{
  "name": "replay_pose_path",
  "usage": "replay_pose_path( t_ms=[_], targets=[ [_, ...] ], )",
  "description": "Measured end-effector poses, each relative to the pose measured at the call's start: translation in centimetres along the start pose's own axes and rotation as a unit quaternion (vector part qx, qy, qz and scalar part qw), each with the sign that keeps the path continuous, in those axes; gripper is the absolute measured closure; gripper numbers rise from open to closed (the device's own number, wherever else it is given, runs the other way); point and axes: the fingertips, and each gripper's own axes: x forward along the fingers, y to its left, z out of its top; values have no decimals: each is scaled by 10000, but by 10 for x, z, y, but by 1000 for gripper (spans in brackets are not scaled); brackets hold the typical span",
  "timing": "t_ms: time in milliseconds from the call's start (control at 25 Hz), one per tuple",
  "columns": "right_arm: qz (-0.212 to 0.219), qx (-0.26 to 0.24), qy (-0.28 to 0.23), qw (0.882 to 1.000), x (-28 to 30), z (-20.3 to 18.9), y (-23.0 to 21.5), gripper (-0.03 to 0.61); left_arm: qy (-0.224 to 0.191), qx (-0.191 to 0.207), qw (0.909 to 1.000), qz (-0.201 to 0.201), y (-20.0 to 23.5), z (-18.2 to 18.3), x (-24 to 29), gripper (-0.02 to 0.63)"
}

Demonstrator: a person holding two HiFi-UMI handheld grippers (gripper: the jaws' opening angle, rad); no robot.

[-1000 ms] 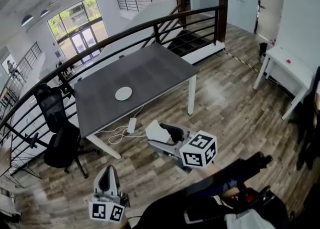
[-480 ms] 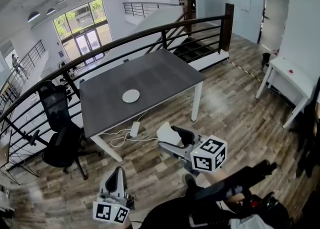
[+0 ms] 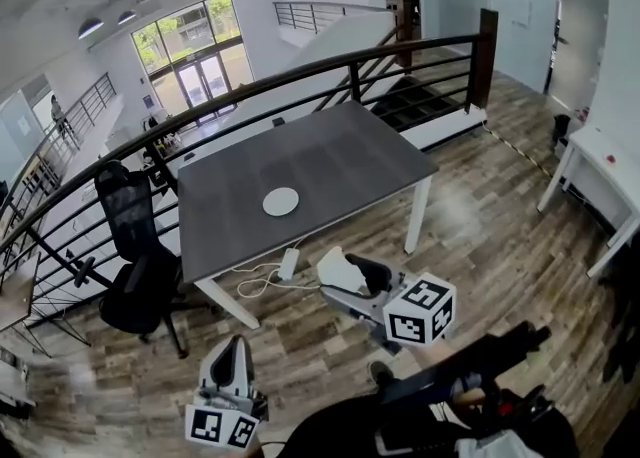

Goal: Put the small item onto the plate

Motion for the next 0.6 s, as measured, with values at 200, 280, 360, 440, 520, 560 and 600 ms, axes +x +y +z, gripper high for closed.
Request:
replay_pose_path(
  t_ms=[200,280,360,440,520,560,600],
  targets=[
    [177,74,2,9998,15,11,-35,246,-37,-78,9997,208,6,0,35,609],
    [250,100,-31,9996,22,16,-50,246,-18,-74,9996,277,7,-3,50,609],
    [310,81,-44,9995,27,21,-66,247,23,-66,9993,359,7,-8,66,609],
    [367,54,-37,9993,29,26,-83,247,58,-59,9991,421,5,-13,84,609],
    [414,49,-28,9991,32,31,-100,247,83,-26,9989,467,4,-14,103,609],
    [445,68,-30,9990,35,33,-108,247,93,-3,9987,493,5,-13,111,609],
    [483,95,-34,9988,39,36,-114,246,102,17,9986,523,7,-12,119,609]
  ],
)
